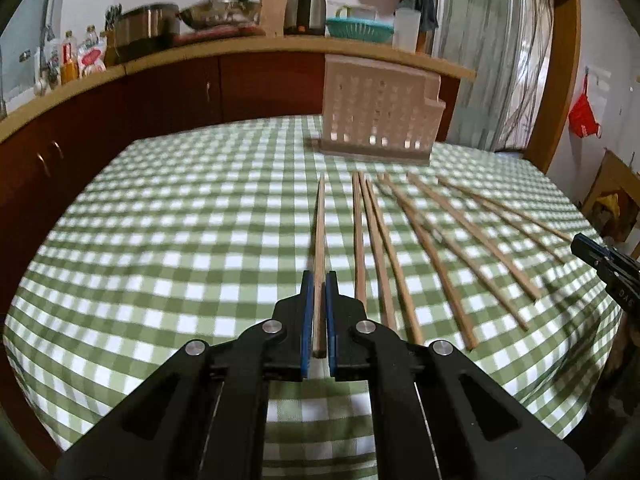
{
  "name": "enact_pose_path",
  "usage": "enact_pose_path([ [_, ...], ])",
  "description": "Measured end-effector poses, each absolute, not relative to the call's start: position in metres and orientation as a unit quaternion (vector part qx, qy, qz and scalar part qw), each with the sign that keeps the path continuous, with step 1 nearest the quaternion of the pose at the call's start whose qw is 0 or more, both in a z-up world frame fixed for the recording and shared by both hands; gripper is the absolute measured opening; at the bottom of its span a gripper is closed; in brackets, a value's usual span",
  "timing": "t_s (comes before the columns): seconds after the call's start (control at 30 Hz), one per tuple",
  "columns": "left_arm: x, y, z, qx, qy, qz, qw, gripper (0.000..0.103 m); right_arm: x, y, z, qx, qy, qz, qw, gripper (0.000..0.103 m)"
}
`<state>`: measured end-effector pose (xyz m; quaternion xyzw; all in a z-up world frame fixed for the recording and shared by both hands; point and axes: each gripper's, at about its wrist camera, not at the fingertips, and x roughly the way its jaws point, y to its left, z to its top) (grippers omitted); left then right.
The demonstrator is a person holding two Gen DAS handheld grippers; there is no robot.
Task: Organize utensils
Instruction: 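Lift both held chopsticks upright and carry them toward the beige caddy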
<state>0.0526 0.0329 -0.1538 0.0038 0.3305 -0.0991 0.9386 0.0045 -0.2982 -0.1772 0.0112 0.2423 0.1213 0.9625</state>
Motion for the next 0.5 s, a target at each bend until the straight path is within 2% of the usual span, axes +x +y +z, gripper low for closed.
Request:
enact_pose_path([
  [0.3,0.043,0.038,-0.093,0.005,0.252,-0.089,0.964,0.006,0.007,-0.294,-0.127,0.03,0.194,0.127,0.972,0.007],
  [0.5,0.05,0.041,-0.061,0.0,0.232,-0.099,0.968,0.006,0.025,-0.292,-0.098,0.033,0.184,0.127,0.974,0.007],
])
